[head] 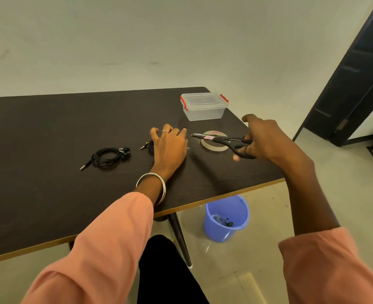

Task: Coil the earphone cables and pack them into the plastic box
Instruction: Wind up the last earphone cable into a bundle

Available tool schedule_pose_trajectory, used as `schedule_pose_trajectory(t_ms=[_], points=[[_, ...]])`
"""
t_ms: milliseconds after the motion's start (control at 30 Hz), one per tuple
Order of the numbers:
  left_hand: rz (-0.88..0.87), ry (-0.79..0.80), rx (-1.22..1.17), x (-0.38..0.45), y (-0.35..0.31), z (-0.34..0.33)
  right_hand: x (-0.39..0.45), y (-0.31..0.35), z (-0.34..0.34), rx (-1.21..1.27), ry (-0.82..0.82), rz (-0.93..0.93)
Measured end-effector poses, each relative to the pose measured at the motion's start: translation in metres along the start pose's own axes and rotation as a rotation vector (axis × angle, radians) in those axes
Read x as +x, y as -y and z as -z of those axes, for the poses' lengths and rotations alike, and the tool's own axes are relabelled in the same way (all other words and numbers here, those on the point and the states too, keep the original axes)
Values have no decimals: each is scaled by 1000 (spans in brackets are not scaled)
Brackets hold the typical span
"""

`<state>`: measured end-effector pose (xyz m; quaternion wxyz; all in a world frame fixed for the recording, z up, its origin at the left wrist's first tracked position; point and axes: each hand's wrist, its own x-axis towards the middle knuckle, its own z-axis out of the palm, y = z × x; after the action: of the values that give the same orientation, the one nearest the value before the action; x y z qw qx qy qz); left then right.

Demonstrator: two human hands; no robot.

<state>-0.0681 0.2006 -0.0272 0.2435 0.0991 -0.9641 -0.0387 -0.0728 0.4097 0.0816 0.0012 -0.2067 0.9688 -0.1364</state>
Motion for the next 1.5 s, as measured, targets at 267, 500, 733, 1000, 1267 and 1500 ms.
schedule_pose_trajectory(t_ms=[267,500,733,1000,1267,1500], points=[[-19,-114,-59,-2,2,1,1,1,2,-236,-10,89],[-4,-172,-111,-3,2,1,5,14,14,-436,-42,199],[1,-177,-106,-4,2,2,16,26,18,-549,-39,269],[1,-178,-118,-3,2,1,24,27,14,-559,-29,283],[-1,-190,-127,-2,3,-1,27,23,8,-535,-41,294],[-9,-188,-147,-1,3,-2,29,22,8,-526,-67,298]])
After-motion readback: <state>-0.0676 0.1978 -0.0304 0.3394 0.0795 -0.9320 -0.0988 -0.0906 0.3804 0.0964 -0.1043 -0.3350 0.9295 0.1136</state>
